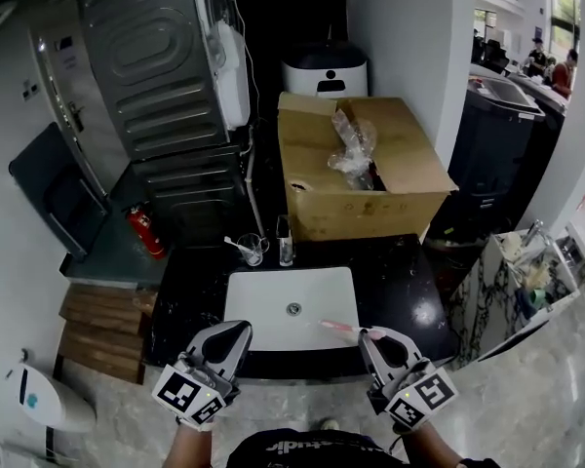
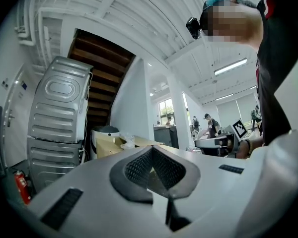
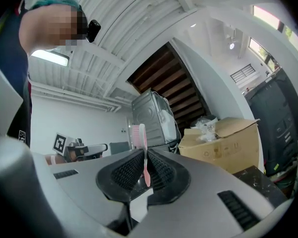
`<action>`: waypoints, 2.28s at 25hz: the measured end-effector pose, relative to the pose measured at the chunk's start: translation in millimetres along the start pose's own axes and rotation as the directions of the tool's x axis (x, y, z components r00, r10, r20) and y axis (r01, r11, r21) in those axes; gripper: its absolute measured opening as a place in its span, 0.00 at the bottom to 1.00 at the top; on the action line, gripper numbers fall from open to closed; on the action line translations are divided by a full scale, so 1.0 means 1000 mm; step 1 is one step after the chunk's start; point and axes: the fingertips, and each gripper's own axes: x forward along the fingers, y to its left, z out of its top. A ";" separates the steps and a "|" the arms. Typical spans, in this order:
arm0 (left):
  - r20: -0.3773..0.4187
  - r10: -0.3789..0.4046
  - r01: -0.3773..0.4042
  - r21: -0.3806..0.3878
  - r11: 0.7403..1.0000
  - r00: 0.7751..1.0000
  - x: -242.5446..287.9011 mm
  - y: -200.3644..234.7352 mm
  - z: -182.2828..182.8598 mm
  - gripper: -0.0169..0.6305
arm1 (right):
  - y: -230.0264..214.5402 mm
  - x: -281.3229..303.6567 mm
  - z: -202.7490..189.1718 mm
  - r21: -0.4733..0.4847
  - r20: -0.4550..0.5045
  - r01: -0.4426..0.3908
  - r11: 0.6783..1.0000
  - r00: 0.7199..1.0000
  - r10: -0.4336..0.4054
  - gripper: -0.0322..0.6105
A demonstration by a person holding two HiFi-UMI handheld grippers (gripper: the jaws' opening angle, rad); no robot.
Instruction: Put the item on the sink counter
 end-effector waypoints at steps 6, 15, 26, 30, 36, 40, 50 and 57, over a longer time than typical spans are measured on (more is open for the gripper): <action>-0.014 0.037 -0.038 -0.006 0.999 0.999 0.010 0.019 -0.006 0.05 | -0.013 0.023 -0.010 0.029 -0.007 -0.024 0.999 1.000 0.024 0.13; -0.011 0.050 -0.050 -0.022 0.998 0.999 0.034 0.079 -0.028 0.05 | -0.018 0.095 -0.019 -0.006 -0.033 -0.056 0.998 0.998 0.056 0.13; -0.008 0.051 -0.052 -0.066 0.996 0.999 0.064 0.188 -0.063 0.05 | -0.031 0.241 -0.046 -0.052 -0.045 -0.072 0.996 0.997 0.070 0.13; -0.029 0.062 -0.065 -0.082 0.995 0.998 0.061 0.221 -0.079 0.05 | -0.039 0.303 -0.076 -0.041 -0.111 -0.085 0.996 0.991 0.080 0.13; -0.063 0.089 -0.096 -0.123 0.988 0.994 0.050 0.258 -0.107 0.05 | -0.053 0.377 -0.122 -0.079 -0.243 -0.087 0.993 0.968 0.066 0.13; -0.073 0.092 -0.101 -0.134 0.986 0.993 0.048 0.279 -0.123 0.05 | -0.061 0.414 -0.156 -0.089 -0.304 -0.077 0.993 0.952 0.046 0.13; -0.097 0.104 -0.118 -0.162 0.980 0.990 0.032 0.304 -0.145 0.05 | -0.069 0.447 -0.228 -0.066 -0.401 -0.031 0.997 0.916 0.002 0.13; -0.119 0.118 -0.138 -0.173 0.975 0.986 0.019 0.315 -0.155 0.05 | -0.071 0.460 -0.259 -0.083 -0.445 0.040 0.996 0.893 -0.073 0.13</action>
